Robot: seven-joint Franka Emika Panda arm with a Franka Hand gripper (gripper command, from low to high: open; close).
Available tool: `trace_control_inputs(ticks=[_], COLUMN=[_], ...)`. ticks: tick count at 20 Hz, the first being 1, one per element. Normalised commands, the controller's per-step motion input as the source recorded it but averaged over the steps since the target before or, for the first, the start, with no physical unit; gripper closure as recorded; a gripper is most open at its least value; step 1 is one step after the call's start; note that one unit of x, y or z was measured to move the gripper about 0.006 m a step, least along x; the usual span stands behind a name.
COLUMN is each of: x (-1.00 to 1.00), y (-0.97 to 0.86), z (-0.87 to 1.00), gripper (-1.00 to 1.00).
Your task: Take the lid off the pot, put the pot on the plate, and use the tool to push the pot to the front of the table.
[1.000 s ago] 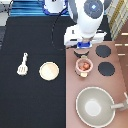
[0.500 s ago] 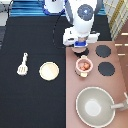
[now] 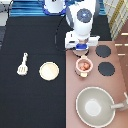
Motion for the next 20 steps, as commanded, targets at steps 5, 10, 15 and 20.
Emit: trace_control_inputs(ticks=[5, 10, 15, 20], x=[-0.28, -0.12, 0.44, 0.72], y=[0.23, 0.37, 0.06, -0.1], z=[0.72, 0.98, 0.77, 0.6], gripper=[-1.0, -1.0, -1.0, -1.0])
